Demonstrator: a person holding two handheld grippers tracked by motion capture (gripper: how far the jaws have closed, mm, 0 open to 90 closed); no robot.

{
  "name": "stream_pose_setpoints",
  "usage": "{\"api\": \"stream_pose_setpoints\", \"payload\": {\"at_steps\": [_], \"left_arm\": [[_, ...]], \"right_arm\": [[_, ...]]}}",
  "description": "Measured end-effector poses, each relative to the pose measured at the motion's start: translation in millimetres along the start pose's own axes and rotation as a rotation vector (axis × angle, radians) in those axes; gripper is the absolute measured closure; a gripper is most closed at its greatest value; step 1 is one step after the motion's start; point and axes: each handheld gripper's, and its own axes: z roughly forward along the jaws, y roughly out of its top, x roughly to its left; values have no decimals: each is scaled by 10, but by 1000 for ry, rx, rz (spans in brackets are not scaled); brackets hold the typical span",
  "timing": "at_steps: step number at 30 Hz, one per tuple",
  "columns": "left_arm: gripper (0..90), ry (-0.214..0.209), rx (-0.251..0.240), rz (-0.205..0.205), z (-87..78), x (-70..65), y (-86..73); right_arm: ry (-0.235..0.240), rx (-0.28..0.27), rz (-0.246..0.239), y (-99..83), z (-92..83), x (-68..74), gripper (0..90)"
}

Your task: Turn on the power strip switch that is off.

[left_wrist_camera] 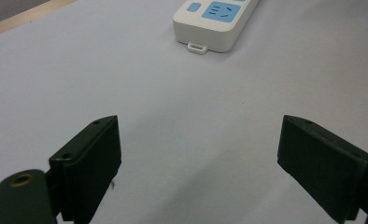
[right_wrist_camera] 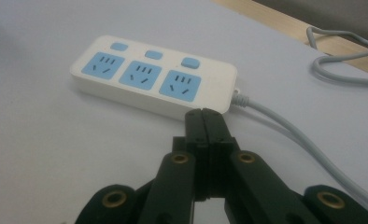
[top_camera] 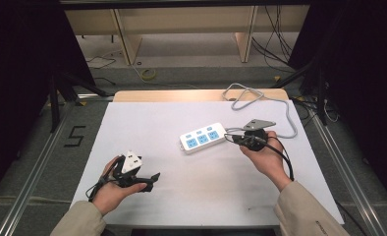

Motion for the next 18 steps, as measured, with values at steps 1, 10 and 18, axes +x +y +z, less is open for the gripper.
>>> {"api": "stream_pose_setpoints", "payload": {"at_steps": [1, 10, 18], "left_arm": [[131, 0, 0, 0, 0, 0, 0], [131, 0, 0, 1, 1, -2, 2], [131, -1, 0, 1, 1, -2, 3]], "right_arm": [[0, 0, -1, 3, 4, -3, 900], [-2, 5, -4, 43, 49, -2, 900], [2, 9, -6, 87, 114, 11, 900]]}}
